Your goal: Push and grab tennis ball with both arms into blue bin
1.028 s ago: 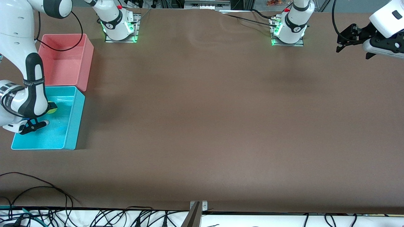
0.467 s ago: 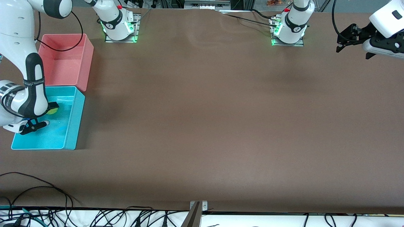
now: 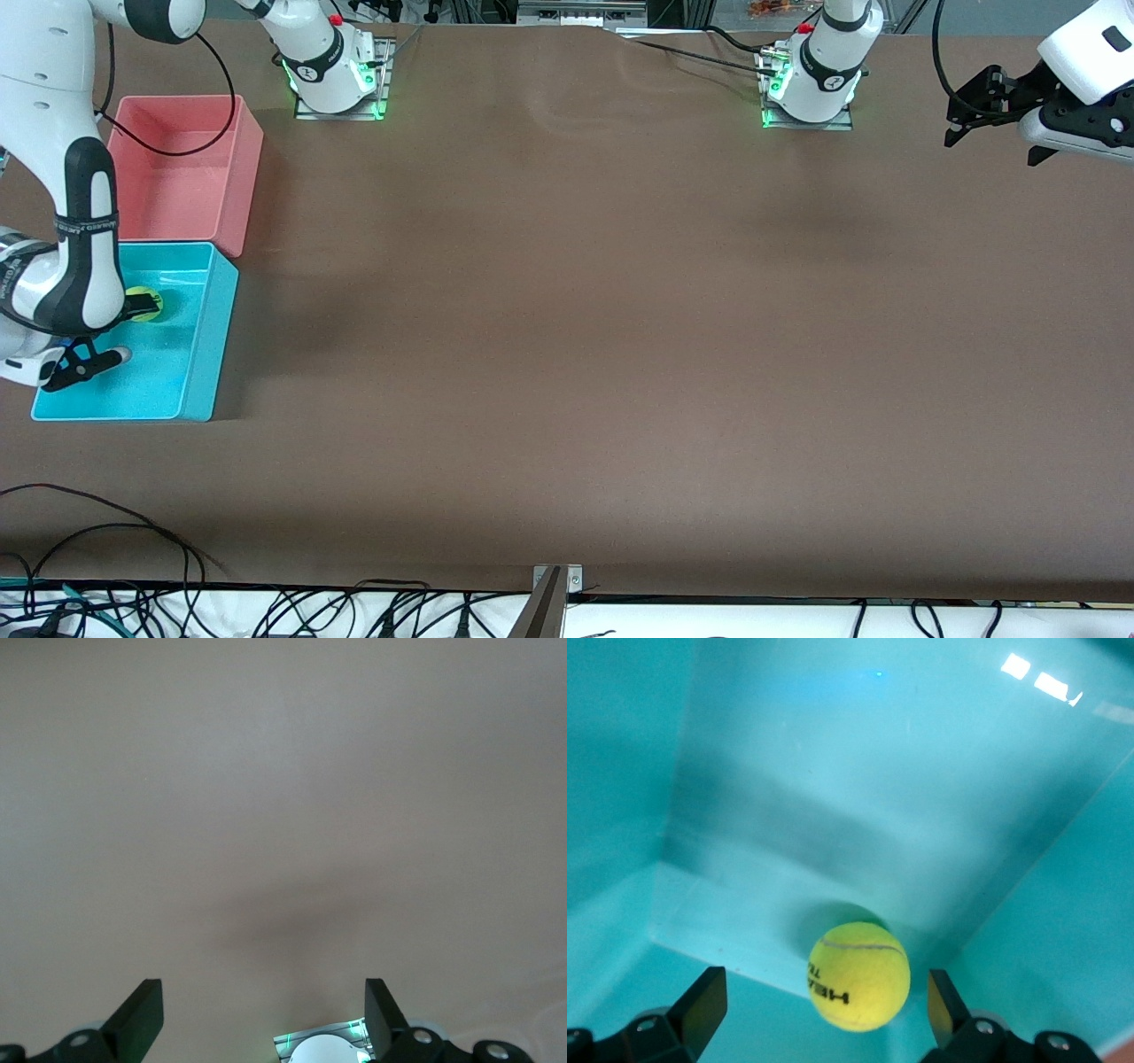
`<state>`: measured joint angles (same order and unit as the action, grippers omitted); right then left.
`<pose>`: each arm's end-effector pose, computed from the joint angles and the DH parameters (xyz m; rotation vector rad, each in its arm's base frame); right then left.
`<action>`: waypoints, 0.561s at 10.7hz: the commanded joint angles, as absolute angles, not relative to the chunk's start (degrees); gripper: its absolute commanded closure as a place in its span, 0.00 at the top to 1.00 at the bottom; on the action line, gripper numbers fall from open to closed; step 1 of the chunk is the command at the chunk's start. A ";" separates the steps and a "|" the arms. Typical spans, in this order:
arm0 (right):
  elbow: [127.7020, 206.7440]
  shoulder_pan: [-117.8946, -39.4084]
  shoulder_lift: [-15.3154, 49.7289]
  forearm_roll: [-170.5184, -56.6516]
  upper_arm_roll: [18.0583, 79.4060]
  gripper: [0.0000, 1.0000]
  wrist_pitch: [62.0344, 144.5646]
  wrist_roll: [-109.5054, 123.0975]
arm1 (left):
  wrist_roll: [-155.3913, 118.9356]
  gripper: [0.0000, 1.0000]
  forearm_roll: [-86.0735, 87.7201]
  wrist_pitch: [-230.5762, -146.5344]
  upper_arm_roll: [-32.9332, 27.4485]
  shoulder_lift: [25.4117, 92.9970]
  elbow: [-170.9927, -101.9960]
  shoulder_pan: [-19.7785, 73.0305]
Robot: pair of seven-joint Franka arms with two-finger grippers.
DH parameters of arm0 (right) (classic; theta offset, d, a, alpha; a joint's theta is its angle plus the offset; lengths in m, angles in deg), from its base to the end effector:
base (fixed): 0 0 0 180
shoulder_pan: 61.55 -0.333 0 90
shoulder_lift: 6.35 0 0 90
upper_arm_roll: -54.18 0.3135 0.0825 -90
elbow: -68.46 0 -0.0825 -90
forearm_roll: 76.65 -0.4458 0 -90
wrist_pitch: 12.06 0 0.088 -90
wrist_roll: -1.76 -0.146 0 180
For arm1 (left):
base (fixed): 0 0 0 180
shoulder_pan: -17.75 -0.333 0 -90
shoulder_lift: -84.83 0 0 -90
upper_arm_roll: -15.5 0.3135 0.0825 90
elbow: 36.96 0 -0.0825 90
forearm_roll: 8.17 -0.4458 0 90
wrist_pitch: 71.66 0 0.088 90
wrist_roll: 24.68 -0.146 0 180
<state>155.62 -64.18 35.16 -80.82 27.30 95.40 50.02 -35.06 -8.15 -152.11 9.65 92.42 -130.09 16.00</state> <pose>0.6608 -0.2596 0.1758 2.9789 0.6732 -0.5958 0.5516 -0.0430 0.6179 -3.1056 0.3922 0.1411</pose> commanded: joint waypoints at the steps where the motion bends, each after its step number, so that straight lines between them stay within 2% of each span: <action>1: 147.68 -65.33 33.56 -83.66 27.46 1.00 90.34 50.19 | -34.70 1.00 -8.96 -150.85 9.43 91.42 -127.92 16.08; 4: 142.57 -68.75 29.53 -85.88 27.46 1.00 85.08 50.19 | -35.23 1.00 -9.05 -150.76 9.69 91.33 -128.01 15.64; 6: 141.77 -70.95 26.36 -86.23 27.46 1.00 84.36 50.10 | -35.31 1.00 -9.05 -150.76 9.69 91.33 -128.01 15.64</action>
<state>142.92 -69.01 29.78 -85.07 27.46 86.55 49.91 -35.06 -8.15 -152.08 9.89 92.37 -129.99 15.89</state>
